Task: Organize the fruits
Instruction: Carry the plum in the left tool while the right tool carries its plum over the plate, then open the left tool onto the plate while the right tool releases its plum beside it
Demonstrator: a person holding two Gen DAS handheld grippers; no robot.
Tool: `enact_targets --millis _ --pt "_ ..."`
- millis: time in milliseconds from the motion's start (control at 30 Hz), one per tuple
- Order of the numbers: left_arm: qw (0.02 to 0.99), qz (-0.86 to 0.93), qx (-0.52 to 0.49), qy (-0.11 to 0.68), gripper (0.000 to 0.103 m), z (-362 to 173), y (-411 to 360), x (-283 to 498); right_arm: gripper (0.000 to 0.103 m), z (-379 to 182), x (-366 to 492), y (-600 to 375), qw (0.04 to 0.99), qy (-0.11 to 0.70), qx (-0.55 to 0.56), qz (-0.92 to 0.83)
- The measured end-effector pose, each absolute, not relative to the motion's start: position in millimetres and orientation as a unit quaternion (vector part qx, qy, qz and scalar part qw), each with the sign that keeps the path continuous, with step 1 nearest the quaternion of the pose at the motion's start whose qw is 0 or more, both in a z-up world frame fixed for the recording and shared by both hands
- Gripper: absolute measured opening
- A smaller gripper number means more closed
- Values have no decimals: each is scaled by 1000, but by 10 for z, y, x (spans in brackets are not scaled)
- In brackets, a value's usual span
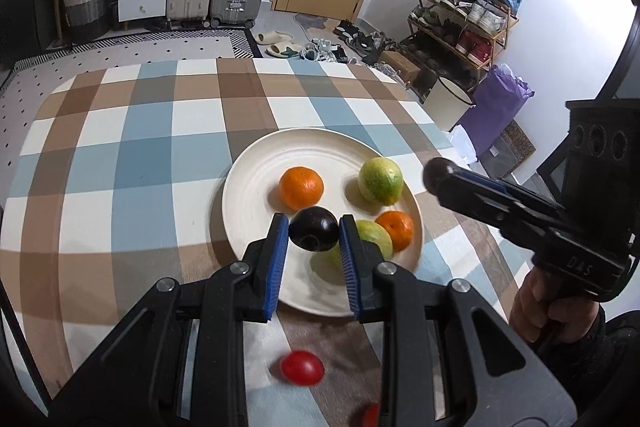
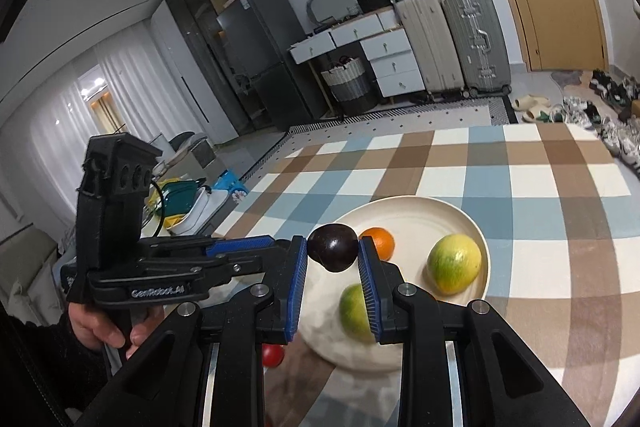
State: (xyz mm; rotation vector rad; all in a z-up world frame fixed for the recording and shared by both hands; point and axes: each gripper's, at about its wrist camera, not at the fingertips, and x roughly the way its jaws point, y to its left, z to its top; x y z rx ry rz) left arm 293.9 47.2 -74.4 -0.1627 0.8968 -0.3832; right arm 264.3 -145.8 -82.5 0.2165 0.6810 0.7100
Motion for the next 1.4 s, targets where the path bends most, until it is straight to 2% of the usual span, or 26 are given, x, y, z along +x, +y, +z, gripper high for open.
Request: enact_targets --millis 833,900,967,1000,1100,1167,1300,1400 --pt "859 -203 -88 462 23 -1214 320 3303 26 -1247 3116 -1310 869 377 97 305" --pt "860 -201 -88 460 23 -1209 316 3300 29 -1246 3119 -1303 871 377 94 301" --pt "860 -200 -88 461 24 -1197 310 3298 42 -1234 3116 -1321 874 373 95 296" --pt "860 -198 -86 461 25 -1187 308 3291 45 -1222 3112 -1341 876 370 98 294" --pt "862 -193 -87 461 29 -1152 323 3252 46 -1154 3070 -1400 881 357 106 293" --pt "864 -189 -88 458 38 -1117 343 3205 48 -1099 3030 -1434 884 350 106 290" --pt "869 -184 -89 450 42 -1019 387 3063 50 -990 2934 -1527 890 339 112 283" --pt "874 -178 -88 443 49 -938 412 2927 51 -917 2837 -1578 893 332 115 280"
